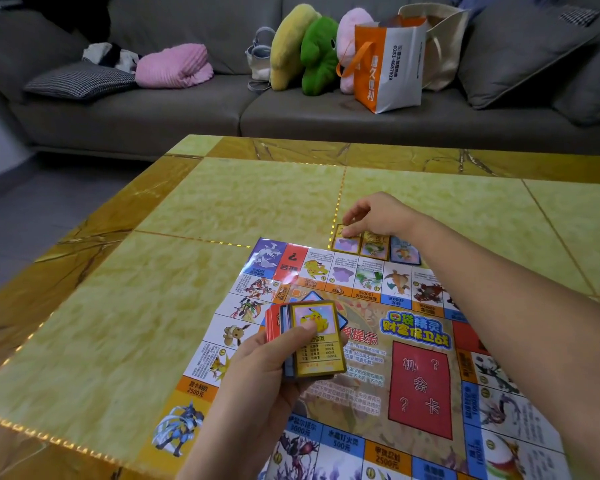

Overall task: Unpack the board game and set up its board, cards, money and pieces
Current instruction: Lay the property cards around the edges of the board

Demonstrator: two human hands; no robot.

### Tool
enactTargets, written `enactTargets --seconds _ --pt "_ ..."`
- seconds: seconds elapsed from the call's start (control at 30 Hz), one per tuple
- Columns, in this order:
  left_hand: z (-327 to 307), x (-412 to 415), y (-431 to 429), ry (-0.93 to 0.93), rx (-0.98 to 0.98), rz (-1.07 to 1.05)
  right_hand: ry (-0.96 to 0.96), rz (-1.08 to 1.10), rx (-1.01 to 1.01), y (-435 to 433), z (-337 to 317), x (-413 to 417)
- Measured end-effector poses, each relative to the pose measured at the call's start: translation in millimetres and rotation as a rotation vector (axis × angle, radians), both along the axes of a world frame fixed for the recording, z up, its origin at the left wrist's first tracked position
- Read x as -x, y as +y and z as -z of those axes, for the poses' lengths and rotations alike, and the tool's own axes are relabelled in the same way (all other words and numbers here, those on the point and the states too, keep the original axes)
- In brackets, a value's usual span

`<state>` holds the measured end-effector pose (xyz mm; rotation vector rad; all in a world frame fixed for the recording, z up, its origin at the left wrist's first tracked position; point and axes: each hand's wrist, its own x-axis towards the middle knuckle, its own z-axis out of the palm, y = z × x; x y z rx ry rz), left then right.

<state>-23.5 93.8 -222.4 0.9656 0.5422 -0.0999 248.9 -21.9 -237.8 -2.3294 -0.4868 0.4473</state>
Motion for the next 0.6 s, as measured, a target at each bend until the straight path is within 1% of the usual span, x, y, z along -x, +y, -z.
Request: enactTargets --seconds 0.1,0.17,0.23,0.27,0.37,0.47,0.53,0.6 --pt "-1.4 0.0 -0.8 0.0 -0.007 -0.026 -0.038 0.057 -0.125 0.3 -15.8 15.3" --pt "-2.9 0.2 -3.8 -0.001 -0.028 -0.064 -0.11 0.067 -0.211 -0.4 -32.7 38.5" --pt "-5.0 1.2 -5.7 -0.01 -0.039 -0.114 -0.165 0.011 -0.247 -2.1 -47.9 70.9" --pt "-6.1 1.2 -6.8 -0.02 -0.041 -0.132 -0.152 -0.024 -0.273 -4.0 -51.5 88.2" --pt "-8.1 0.7 -8.0 -0.057 -0.079 -0.179 0.022 -0.065 -0.379 -9.3 -56.1 141.8" --pt "-11.4 1.1 -9.4 -0.083 -0.099 -0.215 0.153 -0.074 -0.386 -12.6 -49.0 176.8" --pt "-14.7 1.2 -11.0 -0.077 -0.068 -0.234 0.195 -0.064 -0.38 -13.4 -41.6 185.9" --pt "-17.4 0.2 -11.7 -0.052 0.016 -0.269 0.227 -0.017 -0.413 -15.2 -36.4 185.9"
